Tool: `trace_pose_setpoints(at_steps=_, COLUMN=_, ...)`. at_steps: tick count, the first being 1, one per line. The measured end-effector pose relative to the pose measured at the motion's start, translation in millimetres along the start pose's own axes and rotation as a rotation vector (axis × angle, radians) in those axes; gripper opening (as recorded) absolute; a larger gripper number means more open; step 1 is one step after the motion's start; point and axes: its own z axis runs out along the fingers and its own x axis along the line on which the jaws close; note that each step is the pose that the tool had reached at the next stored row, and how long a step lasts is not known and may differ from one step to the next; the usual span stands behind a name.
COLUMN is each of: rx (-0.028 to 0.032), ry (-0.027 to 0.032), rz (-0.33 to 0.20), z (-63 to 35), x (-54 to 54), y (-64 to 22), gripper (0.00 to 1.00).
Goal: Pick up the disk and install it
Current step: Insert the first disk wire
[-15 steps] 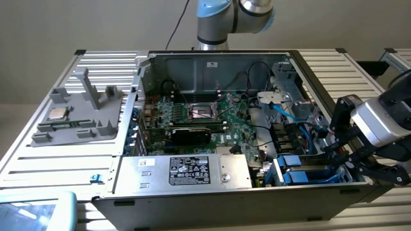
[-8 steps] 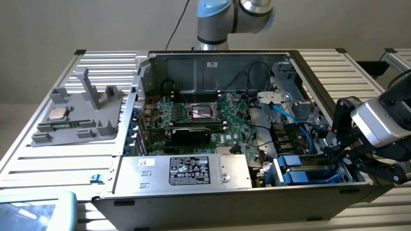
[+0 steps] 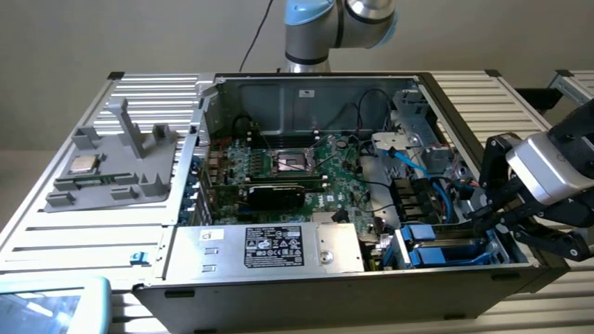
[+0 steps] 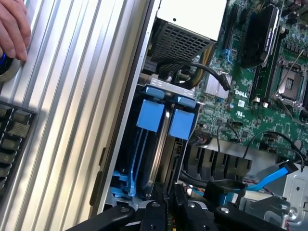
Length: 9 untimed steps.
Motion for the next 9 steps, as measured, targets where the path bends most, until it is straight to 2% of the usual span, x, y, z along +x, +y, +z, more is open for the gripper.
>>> trace_pose_setpoints(at_steps=2, rx=0.0032, ry=0.0035, rz=-0.001, z=-0.7, x=-2.1, y=2.3, gripper=0.17)
trace_pose_setpoints(at_steps=3, rx=0.0051, ry=0.0073, rz=-0.001, z=-0.5, x=-3.4, y=3.2, gripper=0.17)
trace_pose_setpoints(at_steps=9, rx=0.0167, ry=0.0365, rz=-0.004, z=-2.5, x=-11.8, y=6.5, gripper=0.17)
